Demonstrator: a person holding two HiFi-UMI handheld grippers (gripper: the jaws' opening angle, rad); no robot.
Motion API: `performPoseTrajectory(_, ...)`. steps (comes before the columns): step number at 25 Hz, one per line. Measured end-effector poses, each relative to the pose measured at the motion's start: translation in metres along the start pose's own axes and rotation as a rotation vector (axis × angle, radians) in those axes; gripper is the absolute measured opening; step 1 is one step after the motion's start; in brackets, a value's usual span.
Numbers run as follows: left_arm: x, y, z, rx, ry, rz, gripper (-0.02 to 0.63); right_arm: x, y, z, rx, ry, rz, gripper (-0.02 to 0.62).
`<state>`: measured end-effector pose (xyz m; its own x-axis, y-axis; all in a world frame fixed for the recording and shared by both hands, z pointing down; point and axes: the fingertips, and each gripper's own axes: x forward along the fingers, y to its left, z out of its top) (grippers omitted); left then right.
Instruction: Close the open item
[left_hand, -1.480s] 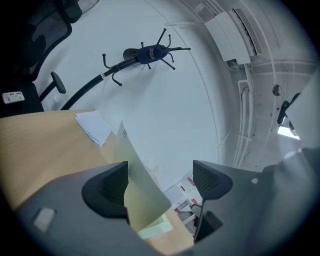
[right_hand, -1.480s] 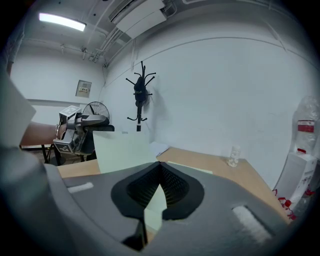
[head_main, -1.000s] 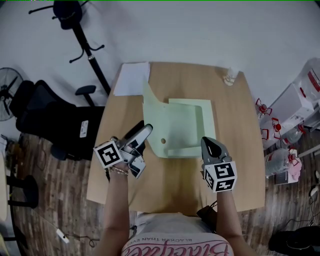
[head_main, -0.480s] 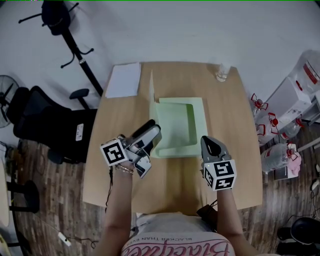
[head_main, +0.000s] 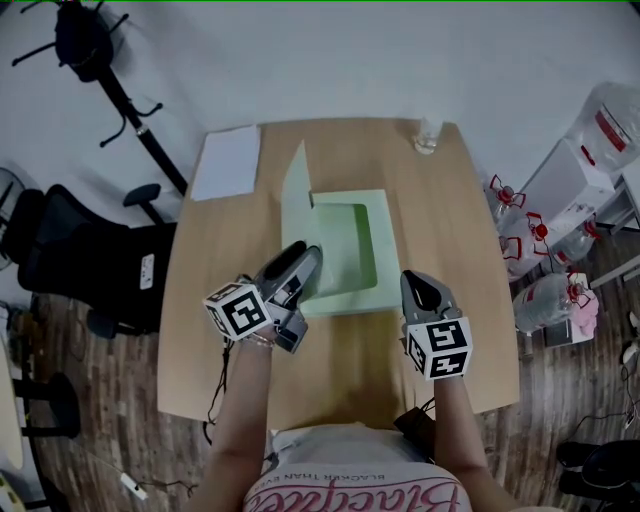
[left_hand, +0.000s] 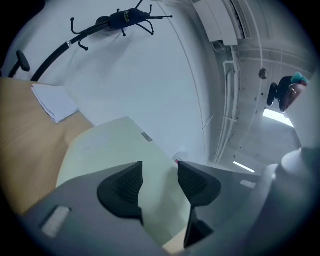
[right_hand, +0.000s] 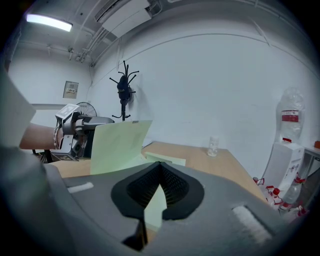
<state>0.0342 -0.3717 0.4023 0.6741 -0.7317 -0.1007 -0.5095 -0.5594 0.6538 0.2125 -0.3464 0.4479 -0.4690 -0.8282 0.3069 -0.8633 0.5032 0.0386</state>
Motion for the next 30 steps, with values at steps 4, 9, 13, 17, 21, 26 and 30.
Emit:
performPoseTrajectory(4, 0.007, 0.015, -0.010, 0.021, 0.005, 0.074, 0.216, -0.003, -0.009, -0.005, -0.001, 0.010, -0.011, 0.002)
performPoseTrajectory(9, 0.006, 0.044, -0.021, -0.034, -0.003, 0.189, 0.176, -0.003, -0.016, -0.011, 0.000, 0.025, -0.016, 0.002)
performPoseTrajectory(13, -0.004, 0.065, -0.021, -0.027, -0.019, 0.329, 0.137, -0.001, -0.016, -0.014, -0.001, 0.033, -0.013, 0.002)
performPoseTrajectory(17, -0.017, 0.072, -0.012, 0.183, 0.024, 0.520, 0.138, 0.001, -0.012, -0.015, -0.005, 0.037, -0.002, 0.002)
performPoseTrajectory(21, -0.016, 0.079, -0.023, 0.366, 0.156, 0.571, 0.209, 0.004, -0.007, -0.017, -0.016, 0.048, 0.007, 0.002)
performPoseTrajectory(26, -0.003, 0.084, -0.044, 0.335, 0.247, 0.497, 0.344, 0.004, -0.006, -0.018, -0.018, 0.051, 0.006, 0.002)
performPoseTrajectory(30, 0.006, 0.088, -0.052, 0.328, 0.260, 0.478, 0.374, 0.003, -0.008, -0.020, -0.019, 0.060, -0.002, 0.002)
